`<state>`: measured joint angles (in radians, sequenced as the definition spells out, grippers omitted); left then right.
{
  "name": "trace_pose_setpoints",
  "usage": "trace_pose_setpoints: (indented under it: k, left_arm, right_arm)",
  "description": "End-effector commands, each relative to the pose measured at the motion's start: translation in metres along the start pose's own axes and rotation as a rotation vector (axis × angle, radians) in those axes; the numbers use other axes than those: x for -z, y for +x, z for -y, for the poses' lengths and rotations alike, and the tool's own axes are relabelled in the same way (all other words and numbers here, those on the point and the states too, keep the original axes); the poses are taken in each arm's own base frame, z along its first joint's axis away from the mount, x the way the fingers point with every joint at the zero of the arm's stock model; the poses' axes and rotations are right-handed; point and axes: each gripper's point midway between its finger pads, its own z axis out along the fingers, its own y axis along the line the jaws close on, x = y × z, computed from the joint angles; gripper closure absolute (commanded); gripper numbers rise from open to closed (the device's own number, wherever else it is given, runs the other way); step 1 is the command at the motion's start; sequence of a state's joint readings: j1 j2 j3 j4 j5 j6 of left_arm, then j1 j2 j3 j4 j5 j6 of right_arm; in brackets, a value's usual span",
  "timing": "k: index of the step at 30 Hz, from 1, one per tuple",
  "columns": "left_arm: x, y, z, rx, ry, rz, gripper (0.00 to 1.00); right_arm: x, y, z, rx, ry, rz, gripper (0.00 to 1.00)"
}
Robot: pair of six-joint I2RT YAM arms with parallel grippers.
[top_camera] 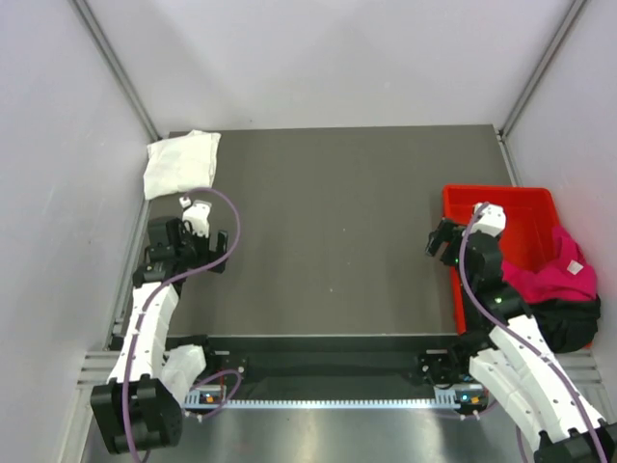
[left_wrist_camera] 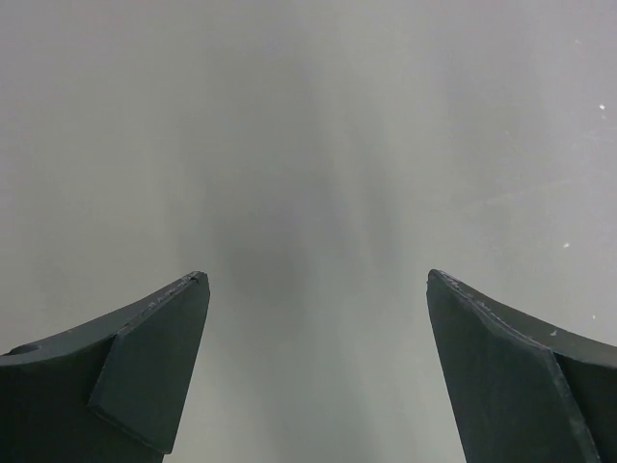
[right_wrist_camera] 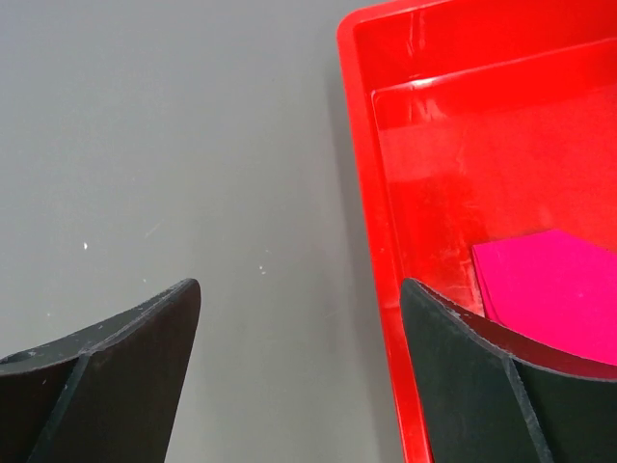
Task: Fold and stack the t-shirts
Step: Grab the tshirt from the pile
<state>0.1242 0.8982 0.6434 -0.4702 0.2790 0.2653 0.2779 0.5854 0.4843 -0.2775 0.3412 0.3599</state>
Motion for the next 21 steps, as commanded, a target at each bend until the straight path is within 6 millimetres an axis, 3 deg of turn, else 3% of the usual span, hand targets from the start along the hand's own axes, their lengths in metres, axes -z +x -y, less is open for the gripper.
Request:
trace_pose_setpoints:
  k: [1, 5, 10, 12, 13, 14, 15, 17, 18, 20, 21]
  left_arm:
    - [0.011, -0.036, -0.011, 0.02, -0.064, 0.099, 0.01]
    - [0.019, -0.045, 0.008, -0.028, 0.048, 0.115, 0.01]
    - [0.035, -0.062, 0.061, -0.215, 0.368, 0.174, 0.01]
    - [0.028, -0.071, 0.072, -0.257, 0.402, 0.174, 0.01]
    - [0.019, -0.071, 0.063, -0.273, 0.333, 0.147, 0.01]
    - [0.005, -0.076, 0.096, -0.382, 0.36, 0.146, 0.01]
    - [-0.001, -0.078, 0.096, -0.389, 0.359, 0.151, 0.01]
    - [-0.016, -0.079, 0.117, -0.447, 0.382, 0.145, 0.01]
    - [-0.02, -0.088, 0.123, -0.452, 0.396, 0.186, 0.01]
    - [-0.029, -0.089, 0.134, -0.392, 0.441, 0.202, 0.01]
    - [-0.035, -0.094, 0.136, -0.378, 0.44, 0.248, 0.01]
  right_arm:
    - [0.0, -0.021, -0.001, -0.016, 0.011, 0.052, 0.16]
    - [0.001, -0.037, -0.002, 0.0, 0.03, 0.058, 0.15]
    - [0.005, -0.051, 0.02, -0.014, 0.187, 0.055, 0.14]
    - [0.005, -0.055, 0.035, -0.011, 0.274, 0.057, 0.11]
    - [0.008, -0.055, 0.042, -0.005, 0.307, 0.047, 0.1]
    - [0.012, -0.069, 0.051, -0.011, 0.358, 0.059, 0.09]
    - [0.013, -0.066, 0.061, -0.007, 0.397, 0.044, 0.09]
    - [0.015, -0.076, 0.074, -0.027, 0.445, 0.037, 0.07]
    - [0.018, -0.08, 0.095, -0.061, 0.509, 0.036, 0.07]
    - [0.013, -0.08, 0.105, -0.111, 0.486, 0.001, 0.08]
    - [0.016, -0.08, 0.127, -0.153, 0.542, -0.002, 0.08]
